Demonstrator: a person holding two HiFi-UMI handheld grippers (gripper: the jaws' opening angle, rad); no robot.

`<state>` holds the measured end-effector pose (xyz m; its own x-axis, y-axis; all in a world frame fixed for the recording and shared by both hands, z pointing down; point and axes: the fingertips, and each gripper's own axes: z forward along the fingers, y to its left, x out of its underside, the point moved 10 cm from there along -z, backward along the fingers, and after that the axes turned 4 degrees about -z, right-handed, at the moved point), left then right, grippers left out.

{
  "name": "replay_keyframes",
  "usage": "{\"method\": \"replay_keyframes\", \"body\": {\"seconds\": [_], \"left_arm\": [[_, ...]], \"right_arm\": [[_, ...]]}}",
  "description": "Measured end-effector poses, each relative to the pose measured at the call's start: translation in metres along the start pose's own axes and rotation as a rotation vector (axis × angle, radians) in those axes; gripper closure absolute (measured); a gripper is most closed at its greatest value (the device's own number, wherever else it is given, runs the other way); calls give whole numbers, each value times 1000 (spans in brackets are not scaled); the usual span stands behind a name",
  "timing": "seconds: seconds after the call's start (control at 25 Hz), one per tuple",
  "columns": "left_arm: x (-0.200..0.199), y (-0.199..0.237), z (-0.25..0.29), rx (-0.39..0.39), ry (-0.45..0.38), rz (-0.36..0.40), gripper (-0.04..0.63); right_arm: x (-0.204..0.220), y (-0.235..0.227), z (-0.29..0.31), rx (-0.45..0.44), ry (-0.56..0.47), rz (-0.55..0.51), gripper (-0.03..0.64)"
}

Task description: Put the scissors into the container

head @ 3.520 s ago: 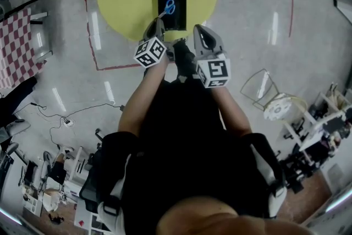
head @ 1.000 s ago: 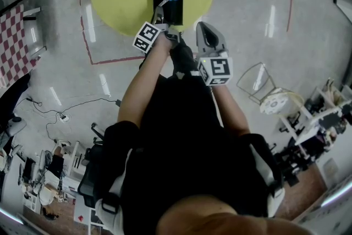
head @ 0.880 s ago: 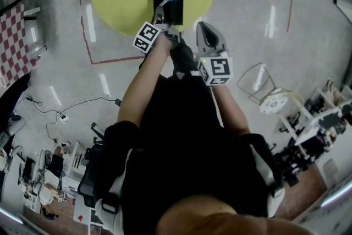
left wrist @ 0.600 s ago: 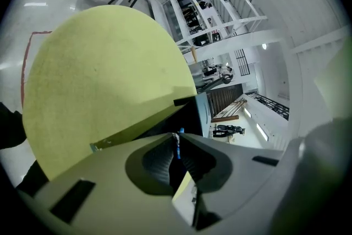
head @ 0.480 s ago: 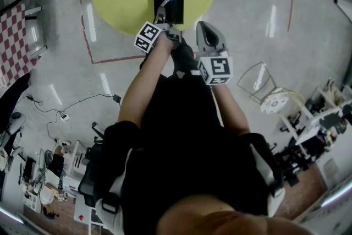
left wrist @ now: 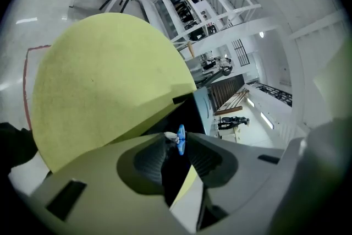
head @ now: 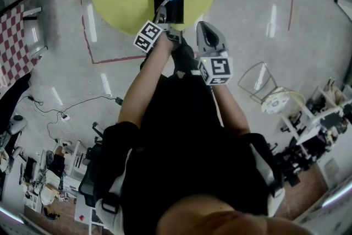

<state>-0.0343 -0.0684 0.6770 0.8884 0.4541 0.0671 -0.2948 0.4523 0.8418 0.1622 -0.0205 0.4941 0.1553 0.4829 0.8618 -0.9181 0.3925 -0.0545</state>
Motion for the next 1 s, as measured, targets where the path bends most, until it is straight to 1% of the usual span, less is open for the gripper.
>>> {"method": "replay_keyframes", "body": {"seconds": [0.24,0.36,0.52,0.64,0.76,0.88,1.0], "left_arm": [[-3,-7,-2,-45,39,96,470],[-4,-13,-3,-78,64,150,438],[-3,-19,-5,-112,97,199,426],[-4,-20,-6,-129,133,253,422],[-5,-23,-6,-146,180,358,417],[-5,-28,-5,-166,254,478,404],[-5,-27,-4,-184,298,550,402]], "right_arm": [[1,1,0,-1,-1,1,620],[1,2,0,-2,-8,-1,620],[-1,2,-3,-2,-10,0,620],[1,2,-4,8,-7,13,620],[2,2,-4,11,-3,15,620],[0,1,-6,9,-12,13,620],[1,1,-5,9,-4,14,620]]}}
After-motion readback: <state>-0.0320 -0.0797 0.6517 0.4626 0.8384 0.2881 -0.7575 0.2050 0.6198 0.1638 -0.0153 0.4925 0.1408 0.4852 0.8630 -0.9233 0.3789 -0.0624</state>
